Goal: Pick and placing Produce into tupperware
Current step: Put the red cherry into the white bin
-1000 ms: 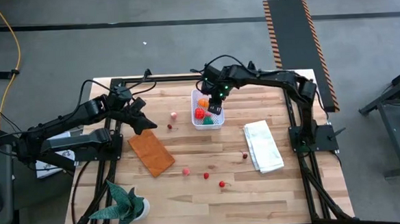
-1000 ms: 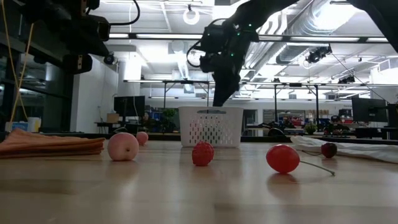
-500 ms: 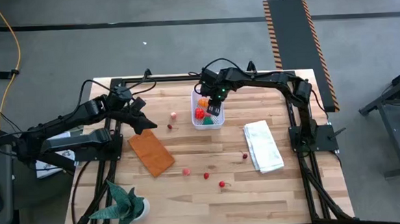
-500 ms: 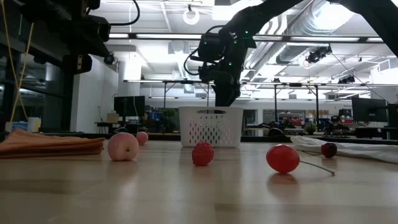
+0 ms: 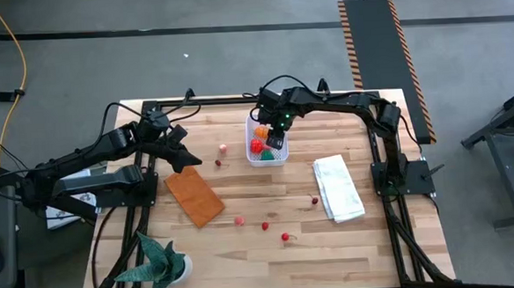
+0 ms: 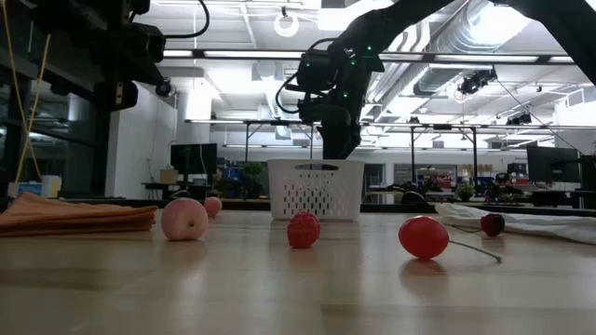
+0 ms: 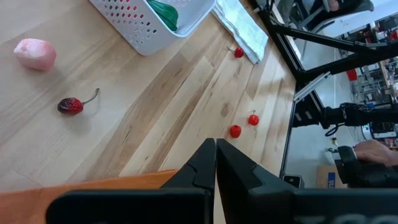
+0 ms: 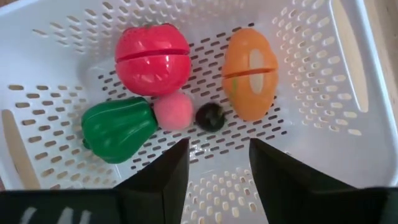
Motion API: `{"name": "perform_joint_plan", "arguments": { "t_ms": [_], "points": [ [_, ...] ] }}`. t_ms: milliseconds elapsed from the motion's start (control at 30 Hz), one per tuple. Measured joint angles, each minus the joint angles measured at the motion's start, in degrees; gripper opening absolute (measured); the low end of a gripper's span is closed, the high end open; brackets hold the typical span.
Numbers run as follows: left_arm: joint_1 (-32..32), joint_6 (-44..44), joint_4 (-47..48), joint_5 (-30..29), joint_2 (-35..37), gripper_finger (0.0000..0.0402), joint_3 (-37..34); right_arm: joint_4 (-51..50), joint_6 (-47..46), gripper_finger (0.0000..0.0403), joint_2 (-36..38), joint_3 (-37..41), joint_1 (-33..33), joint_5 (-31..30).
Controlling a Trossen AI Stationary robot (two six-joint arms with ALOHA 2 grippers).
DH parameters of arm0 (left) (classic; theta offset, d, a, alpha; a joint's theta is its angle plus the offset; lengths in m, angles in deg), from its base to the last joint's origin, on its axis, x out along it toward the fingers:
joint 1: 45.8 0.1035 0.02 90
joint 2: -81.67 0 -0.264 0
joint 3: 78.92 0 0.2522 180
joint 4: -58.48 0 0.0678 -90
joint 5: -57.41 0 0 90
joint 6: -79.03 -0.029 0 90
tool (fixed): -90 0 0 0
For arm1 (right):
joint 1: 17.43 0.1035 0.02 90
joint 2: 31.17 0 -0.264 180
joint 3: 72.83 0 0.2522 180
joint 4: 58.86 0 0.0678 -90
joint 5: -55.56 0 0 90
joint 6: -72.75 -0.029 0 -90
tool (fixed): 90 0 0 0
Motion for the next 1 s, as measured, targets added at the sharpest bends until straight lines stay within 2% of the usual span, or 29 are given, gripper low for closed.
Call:
{"name": "perform_joint_plan", "arguments": {
  "t_ms": [233, 333, 467, 1000],
  "points": [
    [0.01, 0.00, 0.00, 0.00, 0.00, 0.0003, -0.01, 0.36, 0.04, 0.0160, 0.31, 0.03, 0.00, 0.10],
    [0.01, 0.00, 0.00, 0.00, 0.00, 0.0003, 0.00, 2.08, -1.21, 0.0160, 1.95, 0.04, -0.31, 2.37],
    [-0.02, -0.04, 0.00, 0.00, 0.00, 0.0003, 0.00, 3.94, -2.42, 0.0160, 5.07, 0.04, -0.92, 4.80],
    [0.00, -1.59, 0.00, 0.00, 0.00, 0.0003, 0.00, 4.93, -6.10, 0.0160, 20.42, 0.04, -2.12, 5.48]
  ]
}}
